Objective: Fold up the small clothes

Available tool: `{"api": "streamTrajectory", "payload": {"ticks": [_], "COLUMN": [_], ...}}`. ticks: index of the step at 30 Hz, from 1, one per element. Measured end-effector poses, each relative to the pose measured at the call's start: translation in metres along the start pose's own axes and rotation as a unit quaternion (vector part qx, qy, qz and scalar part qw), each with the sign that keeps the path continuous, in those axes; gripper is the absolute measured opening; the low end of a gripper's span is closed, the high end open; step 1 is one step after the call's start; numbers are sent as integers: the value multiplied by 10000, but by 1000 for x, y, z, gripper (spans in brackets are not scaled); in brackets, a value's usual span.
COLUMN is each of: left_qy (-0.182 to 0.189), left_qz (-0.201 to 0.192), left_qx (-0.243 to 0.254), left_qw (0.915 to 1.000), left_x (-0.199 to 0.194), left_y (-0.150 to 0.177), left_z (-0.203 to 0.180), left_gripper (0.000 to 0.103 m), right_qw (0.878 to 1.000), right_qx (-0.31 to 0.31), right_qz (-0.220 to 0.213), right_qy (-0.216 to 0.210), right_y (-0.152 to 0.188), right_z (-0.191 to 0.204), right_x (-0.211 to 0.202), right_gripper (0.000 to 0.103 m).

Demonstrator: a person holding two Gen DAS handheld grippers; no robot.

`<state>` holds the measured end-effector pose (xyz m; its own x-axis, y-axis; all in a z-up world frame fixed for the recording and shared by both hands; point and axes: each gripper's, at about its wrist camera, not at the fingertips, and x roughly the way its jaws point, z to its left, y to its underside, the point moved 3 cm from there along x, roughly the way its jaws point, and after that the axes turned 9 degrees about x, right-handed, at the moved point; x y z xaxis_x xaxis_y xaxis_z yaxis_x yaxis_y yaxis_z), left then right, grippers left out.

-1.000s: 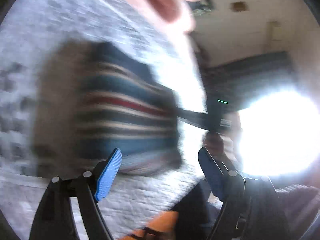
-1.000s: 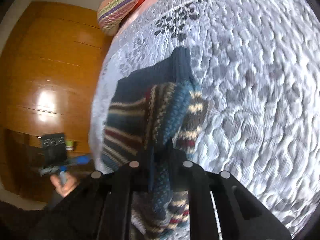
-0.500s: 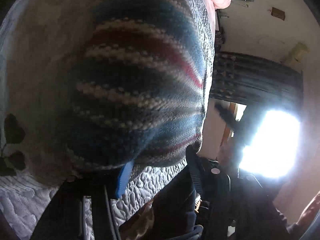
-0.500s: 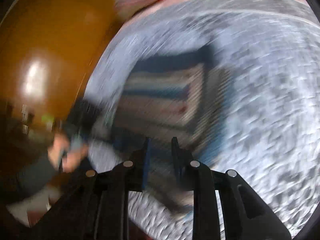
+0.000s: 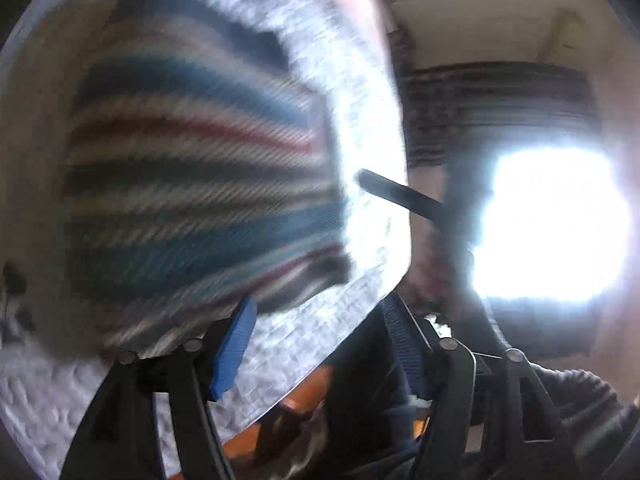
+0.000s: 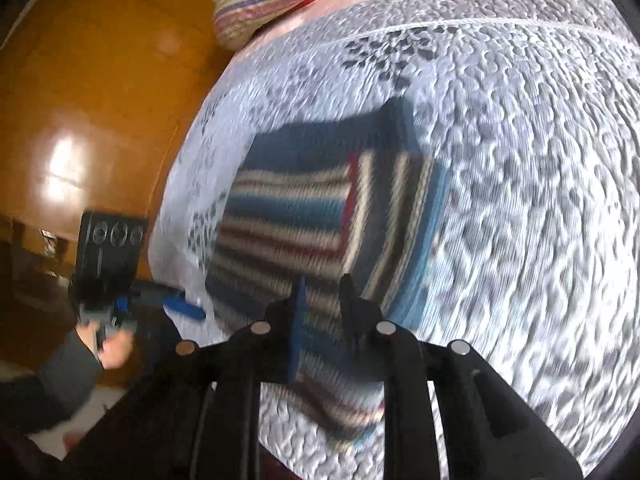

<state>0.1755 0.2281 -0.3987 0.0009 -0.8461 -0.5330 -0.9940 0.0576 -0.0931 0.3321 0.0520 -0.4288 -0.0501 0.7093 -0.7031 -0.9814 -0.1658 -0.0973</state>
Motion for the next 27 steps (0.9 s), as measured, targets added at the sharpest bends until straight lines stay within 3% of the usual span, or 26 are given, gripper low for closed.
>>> {"api": "streamTrajectory", "payload": {"ticks": [2, 4, 7, 9, 11, 13, 15, 17, 19, 23, 25, 27], "left_qy": [-245, -632, -707, -424, -110, -364, -639, -864, -1007, -511, -684, -1317], "left_qz": [356, 803, 937, 820, 454, -144, -403, -232, -62, -241, -53, 221], "left_qx": [-172, -432, -436, -247, -107, -70, -301, -383, -270, 12, 53, 20], "left_qw": [9989, 9938, 9921, 9954, 9989, 9992, 9967, 9953, 9945, 9984, 9976, 9910], "left_x": [22, 41, 45, 35, 18, -5, -13, -2, 5, -7, -5, 13], "left_y": [-1, 9, 10, 3, -6, -24, -39, -42, -42, -30, -21, -8], "left_z": [18, 46, 50, 33, 20, 20, 36, 54, 49, 17, 18, 36], "left_gripper": [68, 65, 63, 65, 65, 68, 68, 65, 64, 65, 65, 62], "right_qw": [9997, 9982, 9980, 9986, 9980, 9983, 9973, 9969, 9973, 9995, 9991, 9978], "right_qx": [140, 269, 303, 425, 560, 579, 650, 605, 599, 112, -43, -40], "right_qz": [178, 439, 521, 227, 4, 28, 224, 235, 167, 152, 337, 463], "right_qy": [43, 298, 182, -233, -302, -15, 268, 443, 389, 237, 248, 464], "right_y": [-14, -18, -26, -36, -43, -53, -59, -60, -61, -13, 23, 39], "right_z": [-9, -32, -37, -38, -40, -47, -58, -62, -51, -16, -7, -13], "right_x": [19, 44, 52, 30, 18, 26, 49, 59, 58, 27, 25, 32], "right_gripper": [18, 8, 12, 15, 15, 15, 4, 0, 7, 7, 7, 2]}}
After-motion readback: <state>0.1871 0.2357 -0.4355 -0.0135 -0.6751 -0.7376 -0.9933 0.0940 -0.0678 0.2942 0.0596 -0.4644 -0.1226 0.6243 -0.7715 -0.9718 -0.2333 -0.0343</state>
